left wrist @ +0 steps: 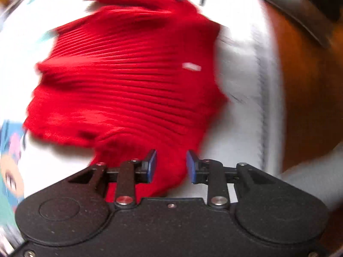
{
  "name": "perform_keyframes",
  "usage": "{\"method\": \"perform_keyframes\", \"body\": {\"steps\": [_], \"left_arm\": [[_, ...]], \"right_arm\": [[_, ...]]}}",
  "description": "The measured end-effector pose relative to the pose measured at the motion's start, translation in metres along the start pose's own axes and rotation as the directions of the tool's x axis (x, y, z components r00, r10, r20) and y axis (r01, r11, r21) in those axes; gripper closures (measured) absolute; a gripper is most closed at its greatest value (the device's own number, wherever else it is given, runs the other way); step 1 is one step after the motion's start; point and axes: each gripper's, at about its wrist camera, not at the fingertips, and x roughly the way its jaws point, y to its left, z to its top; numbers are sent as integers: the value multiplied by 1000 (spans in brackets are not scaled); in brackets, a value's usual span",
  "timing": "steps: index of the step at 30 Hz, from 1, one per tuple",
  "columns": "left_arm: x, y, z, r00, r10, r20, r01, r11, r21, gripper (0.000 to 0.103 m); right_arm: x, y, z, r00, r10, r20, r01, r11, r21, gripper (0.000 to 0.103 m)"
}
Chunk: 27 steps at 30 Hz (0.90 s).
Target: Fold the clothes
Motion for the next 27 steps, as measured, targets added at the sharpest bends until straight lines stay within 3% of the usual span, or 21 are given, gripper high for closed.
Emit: {"method": "perform_keyframes", "body": {"steps": [1,3,5,6,9,10,12,13,16,18,20,23,24,25,27], "left_arm": [[6,10,1,1000,22,12,-21,997,-72,75],[19,21,1,1000,-14,-10,12,983,-184,74],[25,23,-1,999,-47,-23,42,980,-194,71],[24,26,-2,999,-51,-17,47,978,-204,71],[10,56,-19,998,-37,45,50,933,-356,71],[5,67,-33,998,-4,57,28,907,-420,70],[-1,97,-71,994,105,43,-61,808,-586,70],[-4,111,-91,987,155,28,-98,742,-663,70],[-10,134,-159,965,261,-35,-159,470,-868,70],[-11,138,-191,954,292,-72,-166,314,-935,70],[-11,139,-219,947,315,-66,-131,190,-973,70],[-9,142,-243,941,339,-25,-45,52,-998,70],[-11,141,-247,937,349,-9,-18,24,-1000,70],[-13,140,-250,933,360,4,3,3,-1000,70],[-10,143,-247,923,385,8,8,3,-1000,70]], "right_arm": [[0,-10,0,999,-48,16,48,998,41,69],[0,-31,0,989,-144,40,138,983,124,64],[6,-44,-6,982,-187,33,178,968,176,63],[12,-46,-11,981,-195,-9,193,964,184,63],[19,-54,-34,972,-173,-159,207,950,235,63],[10,-60,-44,982,-149,-115,178,934,310,63],[-9,-72,-64,993,-113,-21,110,885,452,59],[-17,-81,-76,991,-129,26,94,829,552,56],[-35,-107,-101,969,-208,131,39,659,751,55],[-38,-122,-111,953,-275,129,58,583,810,55],[-35,-135,-119,940,-308,145,42,527,849,51],[-29,-153,-131,926,-330,186,-30,425,905,45],[-26,-157,-134,922,-331,201,-59,392,918,45],[-26,-162,-134,915,-338,219,-85,370,925,45],[-26,-169,-137,906,-360,222,-88,352,932,44]]}}
